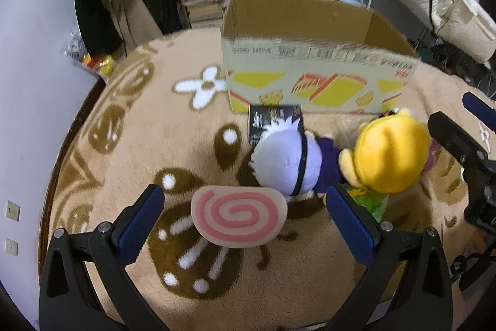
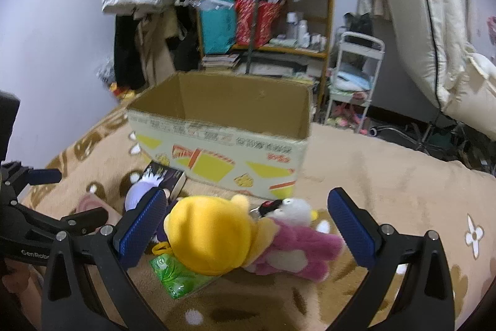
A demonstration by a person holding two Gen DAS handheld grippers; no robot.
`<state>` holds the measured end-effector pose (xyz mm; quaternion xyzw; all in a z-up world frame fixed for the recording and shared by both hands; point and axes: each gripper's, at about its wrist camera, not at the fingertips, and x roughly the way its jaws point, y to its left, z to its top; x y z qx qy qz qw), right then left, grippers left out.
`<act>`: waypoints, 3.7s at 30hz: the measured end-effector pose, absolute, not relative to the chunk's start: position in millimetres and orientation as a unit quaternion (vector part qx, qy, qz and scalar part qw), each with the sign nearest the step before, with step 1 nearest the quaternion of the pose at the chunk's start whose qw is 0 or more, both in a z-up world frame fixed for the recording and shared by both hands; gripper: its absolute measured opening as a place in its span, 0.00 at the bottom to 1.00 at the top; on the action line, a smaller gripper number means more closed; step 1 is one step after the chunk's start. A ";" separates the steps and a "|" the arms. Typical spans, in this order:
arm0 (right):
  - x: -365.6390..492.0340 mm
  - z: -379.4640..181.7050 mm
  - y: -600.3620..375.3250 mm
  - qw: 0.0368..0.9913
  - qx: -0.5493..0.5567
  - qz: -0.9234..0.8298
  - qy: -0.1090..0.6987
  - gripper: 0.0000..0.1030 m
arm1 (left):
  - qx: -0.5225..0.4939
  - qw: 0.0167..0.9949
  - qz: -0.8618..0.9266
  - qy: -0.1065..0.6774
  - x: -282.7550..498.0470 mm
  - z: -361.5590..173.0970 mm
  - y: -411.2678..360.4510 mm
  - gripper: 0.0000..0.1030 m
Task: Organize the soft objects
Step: 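Grasp the pink swirl plush with the left tool while the right tool grasps the yellow plush, then lift both held plushes and carry them over the cardboard box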
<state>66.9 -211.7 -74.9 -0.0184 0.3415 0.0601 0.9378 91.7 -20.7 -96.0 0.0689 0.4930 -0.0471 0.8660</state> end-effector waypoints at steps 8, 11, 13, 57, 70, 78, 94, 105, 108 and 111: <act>85.6 -100.6 -200.1 0.921 -0.030 0.097 0.376 1.00 | 0.036 0.839 -0.032 0.542 110.1 -120.6 -8.3 1.00; 88.9 -106.3 -200.2 0.916 -0.019 0.109 0.386 1.00 | 0.018 0.828 -0.027 0.560 116.0 -129.4 -2.3 1.00; 91.4 -110.1 -198.5 0.912 -0.020 0.113 0.393 1.00 | 0.011 0.817 -0.024 0.575 119.7 -137.1 0.2 1.00; 72.8 -94.7 -185.6 0.918 -0.057 0.140 0.366 0.80 | 0.048 0.838 -0.029 0.543 91.5 -119.4 -16.4 0.51; 48.0 -54.6 -186.8 0.944 -0.066 0.136 0.294 0.80 | 0.062 0.940 -0.017 0.336 40.1 -27.8 -19.6 0.51; 36.1 -20.8 -199.5 0.960 -0.045 0.116 0.251 0.80 | 0.107 0.967 -0.031 0.231 7.9 16.3 -34.9 0.52; 62.2 58.6 -210.5 0.975 -0.059 0.126 0.171 0.81 | 0.074 0.974 -0.049 0.206 64.4 46.8 -39.9 0.52; 118.0 42.1 -216.8 0.974 -0.030 0.138 0.178 0.81 | 0.035 0.975 -0.051 0.212 124.9 57.6 -47.2 0.52; 131.4 31.0 -217.1 0.971 -0.029 0.142 0.189 0.81 | 0.028 0.974 -0.056 0.218 135.8 50.9 -49.3 0.52; 142.9 18.6 -218.9 0.970 -0.024 0.139 0.199 0.82 | 0.035 0.970 -0.049 0.234 149.3 41.5 -52.2 0.52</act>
